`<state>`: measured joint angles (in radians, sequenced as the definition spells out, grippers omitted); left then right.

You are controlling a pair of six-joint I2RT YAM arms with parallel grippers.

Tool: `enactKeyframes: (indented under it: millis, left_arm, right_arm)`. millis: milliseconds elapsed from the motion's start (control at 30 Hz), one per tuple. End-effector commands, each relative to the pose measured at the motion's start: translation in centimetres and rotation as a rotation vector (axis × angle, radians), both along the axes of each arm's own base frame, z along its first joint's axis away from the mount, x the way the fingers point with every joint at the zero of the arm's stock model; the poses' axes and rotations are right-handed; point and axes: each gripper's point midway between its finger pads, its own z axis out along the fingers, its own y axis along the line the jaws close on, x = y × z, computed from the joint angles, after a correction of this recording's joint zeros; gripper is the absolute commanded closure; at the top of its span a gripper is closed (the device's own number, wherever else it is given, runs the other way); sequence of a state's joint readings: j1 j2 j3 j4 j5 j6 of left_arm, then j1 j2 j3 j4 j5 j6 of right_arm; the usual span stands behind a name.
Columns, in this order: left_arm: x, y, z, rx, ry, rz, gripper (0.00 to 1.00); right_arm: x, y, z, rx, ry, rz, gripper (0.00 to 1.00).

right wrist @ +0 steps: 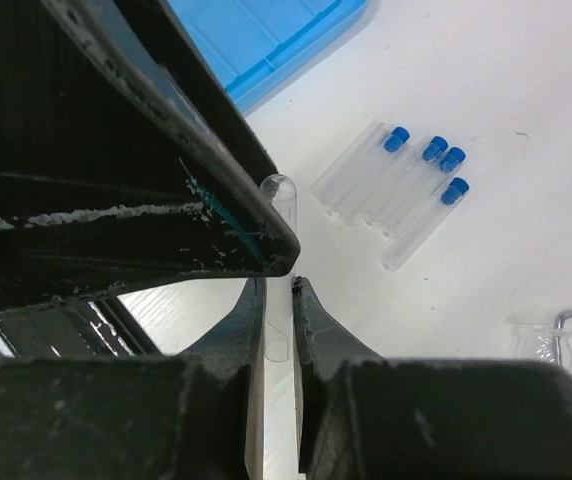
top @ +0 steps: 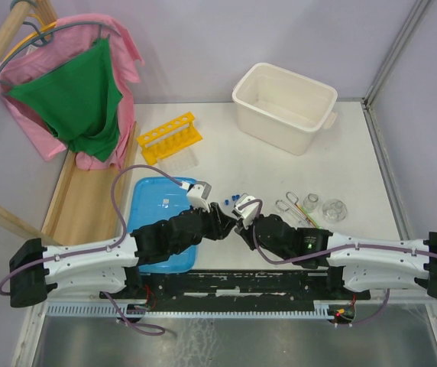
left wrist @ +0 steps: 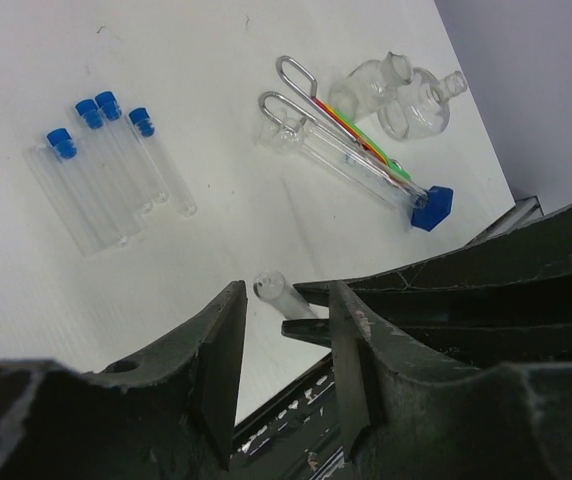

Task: Organize the chemistry lab equipment
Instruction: Pick up the test tube at the center of the board.

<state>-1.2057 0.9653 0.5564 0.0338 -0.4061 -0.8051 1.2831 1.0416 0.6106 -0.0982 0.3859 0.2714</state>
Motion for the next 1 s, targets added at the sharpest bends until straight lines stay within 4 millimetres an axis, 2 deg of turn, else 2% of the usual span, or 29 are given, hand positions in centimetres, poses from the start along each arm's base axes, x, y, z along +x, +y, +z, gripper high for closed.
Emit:
enactKeyframes:
  millis: [0,433,600,967]
  left_arm:
    - [0.2,-1.3,2.1,-0.098,0.005,-0.002,0.56]
    - [0.8,-1.2,2.2,-0.102,-0.014,0.024,0.59]
    - [0.8,-1.4,1.6,-0.092,-0.007,0.026,0.62]
    - [1.0,-1.9,1.0,-0.093,-0.006,0.026,0.59]
  right_arm:
    - [0.8,0.0,1.7,0.051,-0.059,-0.046,0.87]
    - [0.6,-0.4,1.5,0.055,-0.058,-0.051,0.87]
    - [0.5,-0.6,1.7,0.065,-0.057,-0.054,0.87]
    - [0.1,-0.6,1.8,0.079,-0.046,-0.034,0.87]
